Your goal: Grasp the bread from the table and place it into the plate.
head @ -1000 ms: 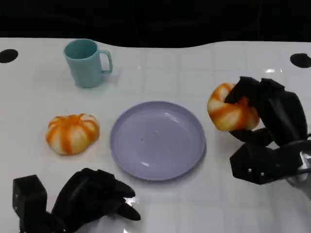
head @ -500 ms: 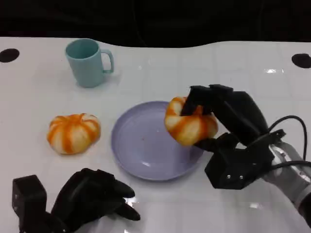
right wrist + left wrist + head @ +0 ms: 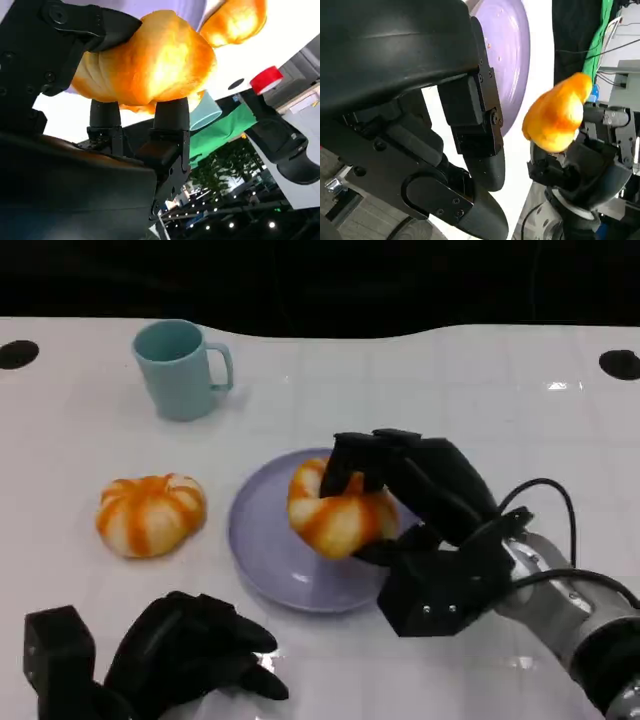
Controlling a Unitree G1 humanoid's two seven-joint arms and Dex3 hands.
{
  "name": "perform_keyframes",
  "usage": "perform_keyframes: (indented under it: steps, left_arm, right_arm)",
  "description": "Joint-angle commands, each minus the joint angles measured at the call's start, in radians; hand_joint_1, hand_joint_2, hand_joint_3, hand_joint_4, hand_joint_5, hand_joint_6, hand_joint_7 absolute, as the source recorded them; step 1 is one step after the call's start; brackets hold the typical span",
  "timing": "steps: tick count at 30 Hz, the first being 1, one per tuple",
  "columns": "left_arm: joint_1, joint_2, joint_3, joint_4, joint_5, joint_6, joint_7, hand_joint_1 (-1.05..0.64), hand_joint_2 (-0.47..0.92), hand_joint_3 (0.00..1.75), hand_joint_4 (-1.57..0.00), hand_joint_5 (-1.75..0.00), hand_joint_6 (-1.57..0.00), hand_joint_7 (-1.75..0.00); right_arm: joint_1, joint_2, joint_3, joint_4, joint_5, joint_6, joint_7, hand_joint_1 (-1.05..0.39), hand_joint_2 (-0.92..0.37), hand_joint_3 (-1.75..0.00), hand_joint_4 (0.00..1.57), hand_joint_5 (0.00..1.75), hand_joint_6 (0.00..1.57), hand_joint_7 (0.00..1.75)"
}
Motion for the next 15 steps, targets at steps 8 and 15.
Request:
perform_keyframes:
  steps: [8, 15]
  left_arm:
    - [0.018, 0.018, -0.006, -0.020, 0.007, 0.007, 0.004, -1.05, 0.75, 0.00, -1.57, -0.24, -1.57, -0.04]
    - [0.021, 0.017, -0.008, -0.024, 0.013, 0.002, 0.009, -1.05, 0.75, 0.00, -1.57, -0.25, -1.57, -0.04]
  right_arm:
    - [-0.035, 0.003, 0.000, 0.030, 0.030, 0.037, 0.092, -0.33, -0.70, -0.57, 0.50, 1.17, 0.60, 0.55]
    - [-0.015, -0.031, 0.027, -0.054, 0.003, 0.120, 0.181, -0.69, -0.92, -0.29, 0.13, 0.71, 0.29, 0.18]
